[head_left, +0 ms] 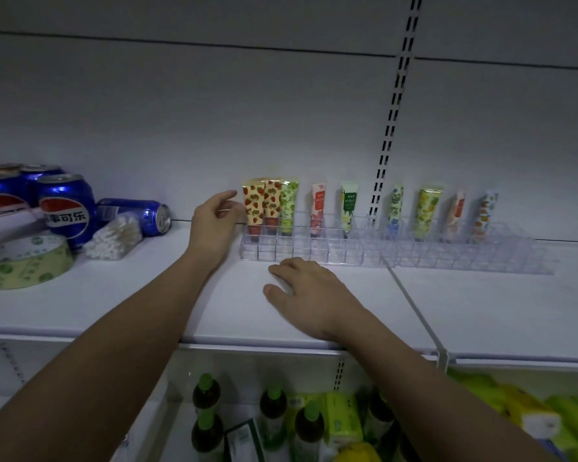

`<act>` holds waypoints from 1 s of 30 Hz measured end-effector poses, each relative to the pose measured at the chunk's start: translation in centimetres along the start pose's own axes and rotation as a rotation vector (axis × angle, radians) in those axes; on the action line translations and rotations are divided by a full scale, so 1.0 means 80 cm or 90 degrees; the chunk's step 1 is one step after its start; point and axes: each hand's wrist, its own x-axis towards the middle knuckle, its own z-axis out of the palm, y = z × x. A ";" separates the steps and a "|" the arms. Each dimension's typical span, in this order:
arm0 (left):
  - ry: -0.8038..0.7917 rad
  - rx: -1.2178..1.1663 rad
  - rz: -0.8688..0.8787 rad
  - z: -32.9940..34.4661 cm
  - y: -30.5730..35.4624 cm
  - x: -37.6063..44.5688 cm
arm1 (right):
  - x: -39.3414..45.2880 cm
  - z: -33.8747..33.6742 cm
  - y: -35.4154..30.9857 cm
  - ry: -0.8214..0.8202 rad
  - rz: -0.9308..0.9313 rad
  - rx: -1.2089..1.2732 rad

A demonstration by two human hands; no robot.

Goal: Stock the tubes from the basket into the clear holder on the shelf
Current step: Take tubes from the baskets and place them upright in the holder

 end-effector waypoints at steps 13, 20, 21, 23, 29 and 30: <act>-0.078 0.330 -0.084 -0.059 0.066 -0.117 | -0.035 -0.027 -0.027 -0.026 0.073 0.068; -0.099 0.410 0.082 -0.082 0.110 -0.235 | -0.117 -0.048 -0.060 0.101 0.044 0.196; -0.094 0.390 0.104 -0.083 0.114 -0.255 | -0.135 -0.052 -0.066 0.116 0.037 0.199; -0.079 0.304 0.127 -0.088 0.118 -0.293 | -0.175 -0.054 -0.076 0.136 0.040 0.218; -0.114 0.221 0.004 -0.056 0.047 -0.420 | -0.276 0.037 -0.040 -0.018 0.182 0.357; -0.161 0.239 -0.051 -0.042 0.024 -0.440 | -0.290 0.064 -0.029 -0.050 0.218 0.362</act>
